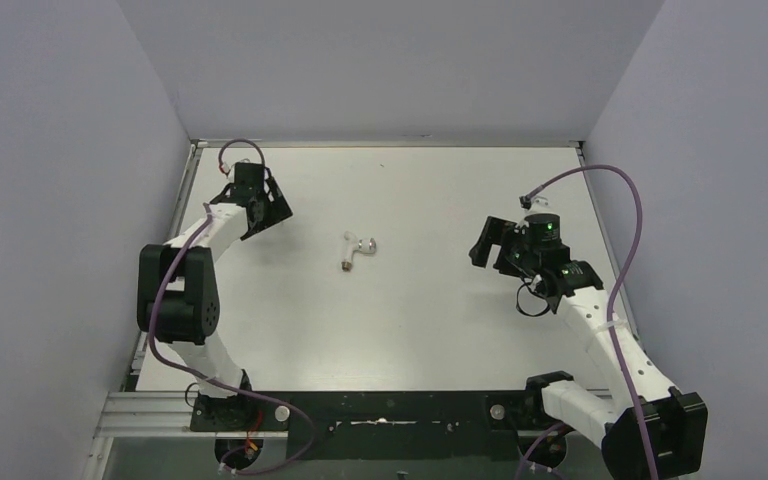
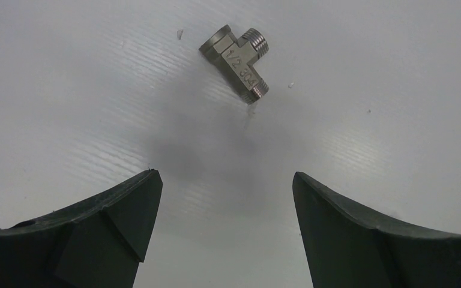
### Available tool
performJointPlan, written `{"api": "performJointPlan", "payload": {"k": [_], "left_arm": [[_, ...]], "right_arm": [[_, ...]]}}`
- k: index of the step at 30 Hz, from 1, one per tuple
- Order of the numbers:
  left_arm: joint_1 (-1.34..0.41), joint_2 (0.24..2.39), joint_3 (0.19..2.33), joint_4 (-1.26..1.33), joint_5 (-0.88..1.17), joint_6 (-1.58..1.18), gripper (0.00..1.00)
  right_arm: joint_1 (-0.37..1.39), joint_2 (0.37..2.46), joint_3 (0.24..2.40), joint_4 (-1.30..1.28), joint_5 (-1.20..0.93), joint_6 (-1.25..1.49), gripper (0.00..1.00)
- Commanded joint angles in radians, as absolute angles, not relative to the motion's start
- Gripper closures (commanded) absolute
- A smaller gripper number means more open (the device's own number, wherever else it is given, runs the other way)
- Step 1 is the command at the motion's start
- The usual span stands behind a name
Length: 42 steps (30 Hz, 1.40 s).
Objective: Install the water faucets
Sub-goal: Pick up the adaptor at the center of the board.
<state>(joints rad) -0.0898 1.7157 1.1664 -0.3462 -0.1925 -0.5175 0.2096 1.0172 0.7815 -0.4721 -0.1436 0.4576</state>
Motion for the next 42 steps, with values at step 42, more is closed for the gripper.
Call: {"api": "performJointPlan", "payload": {"k": [42], "left_arm": [[-0.124,2.221,1.776,-0.661,-0.513,-0.958,0.4]], "right_arm": [[0.228,0.913,0.726,-0.492,-0.061,0.518,0.0]]}}
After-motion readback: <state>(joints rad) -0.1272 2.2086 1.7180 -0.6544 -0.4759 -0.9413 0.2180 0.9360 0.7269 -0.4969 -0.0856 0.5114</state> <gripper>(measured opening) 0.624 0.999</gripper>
